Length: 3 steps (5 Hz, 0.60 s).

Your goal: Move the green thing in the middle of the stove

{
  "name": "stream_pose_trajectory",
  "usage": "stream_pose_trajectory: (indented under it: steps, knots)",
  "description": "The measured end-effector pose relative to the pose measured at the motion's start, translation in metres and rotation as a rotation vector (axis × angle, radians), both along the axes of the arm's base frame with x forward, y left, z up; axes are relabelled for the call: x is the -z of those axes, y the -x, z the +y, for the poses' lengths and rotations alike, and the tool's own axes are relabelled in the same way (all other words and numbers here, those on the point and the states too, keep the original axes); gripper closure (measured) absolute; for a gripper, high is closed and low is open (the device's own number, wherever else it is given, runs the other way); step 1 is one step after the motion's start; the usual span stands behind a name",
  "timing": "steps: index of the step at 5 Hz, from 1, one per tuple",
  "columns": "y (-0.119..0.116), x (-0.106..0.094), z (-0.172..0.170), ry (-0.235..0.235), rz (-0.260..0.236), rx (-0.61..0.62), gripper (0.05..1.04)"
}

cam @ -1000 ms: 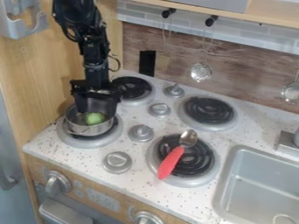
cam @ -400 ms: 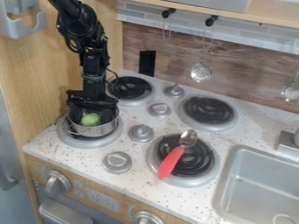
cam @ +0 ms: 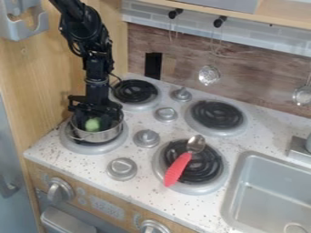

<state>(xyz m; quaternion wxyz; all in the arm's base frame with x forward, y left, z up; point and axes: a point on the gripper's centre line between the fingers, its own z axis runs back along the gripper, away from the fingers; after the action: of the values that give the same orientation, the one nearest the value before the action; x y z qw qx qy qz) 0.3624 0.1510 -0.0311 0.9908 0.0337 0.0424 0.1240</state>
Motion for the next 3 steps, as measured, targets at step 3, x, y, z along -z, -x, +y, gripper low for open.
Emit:
stream_pose_trajectory:
  steps: [3]
  knots:
    - [-0.009, -0.046, -0.018, -0.004, -0.130, 0.001, 0.530]
